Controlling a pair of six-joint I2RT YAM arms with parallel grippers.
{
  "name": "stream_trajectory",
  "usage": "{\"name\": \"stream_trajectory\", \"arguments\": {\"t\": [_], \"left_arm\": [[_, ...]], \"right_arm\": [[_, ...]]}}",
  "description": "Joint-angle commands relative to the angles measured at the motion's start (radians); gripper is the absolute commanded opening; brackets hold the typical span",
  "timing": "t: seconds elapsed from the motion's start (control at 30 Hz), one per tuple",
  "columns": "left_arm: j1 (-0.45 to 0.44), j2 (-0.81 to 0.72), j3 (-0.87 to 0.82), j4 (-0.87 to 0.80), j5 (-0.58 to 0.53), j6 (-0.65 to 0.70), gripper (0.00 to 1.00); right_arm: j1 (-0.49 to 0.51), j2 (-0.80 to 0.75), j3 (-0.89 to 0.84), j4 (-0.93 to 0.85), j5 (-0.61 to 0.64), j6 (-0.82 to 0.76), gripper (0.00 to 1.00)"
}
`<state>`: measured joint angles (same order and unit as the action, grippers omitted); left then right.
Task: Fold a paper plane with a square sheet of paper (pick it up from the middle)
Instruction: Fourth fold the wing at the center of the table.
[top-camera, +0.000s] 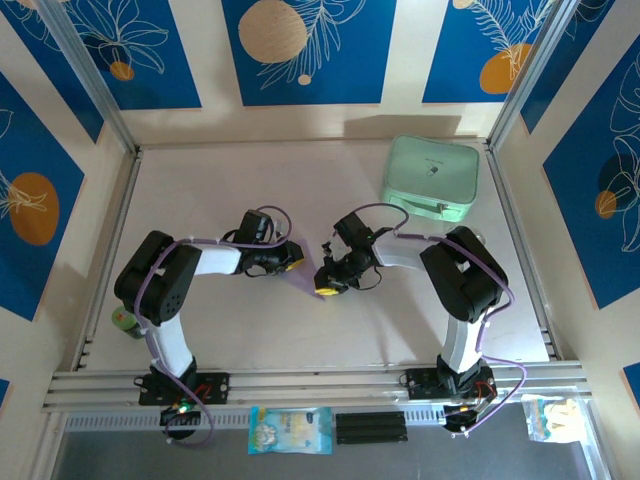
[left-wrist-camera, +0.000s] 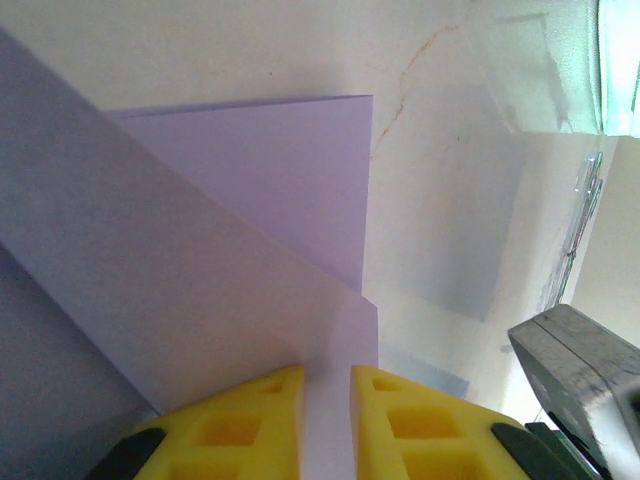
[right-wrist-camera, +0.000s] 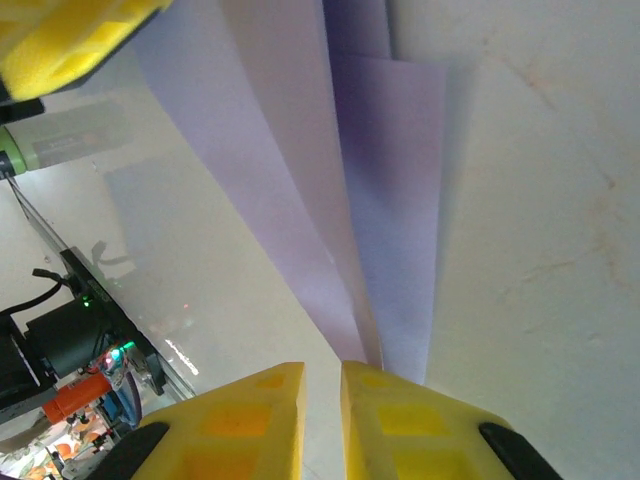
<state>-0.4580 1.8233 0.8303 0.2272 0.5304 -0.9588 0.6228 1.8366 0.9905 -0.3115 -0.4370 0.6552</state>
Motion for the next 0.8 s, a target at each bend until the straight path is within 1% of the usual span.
{"name": "stream_trajectory", "arguments": {"t": [0.0, 0.63, 0.77], "left_arm": [[0.012, 0.021, 0.021, -0.007, -0.003, 0.022, 0.20], [0.012, 0.028, 0.023, -0.023, -0.007, 0.022, 0.21], [0.012, 0.028, 0.022, -0.029, -0.009, 0.022, 0.21]], "right_arm": [[0.008, 0.025, -0.010, -0.026, -0.001, 0.000, 0.17], [0.020, 0.067, -0.007, -0.030, 0.002, -0.004, 0.17], [0.020, 0.051, -0.006, -0.040, 0.005, -0.010, 0.17]]}}
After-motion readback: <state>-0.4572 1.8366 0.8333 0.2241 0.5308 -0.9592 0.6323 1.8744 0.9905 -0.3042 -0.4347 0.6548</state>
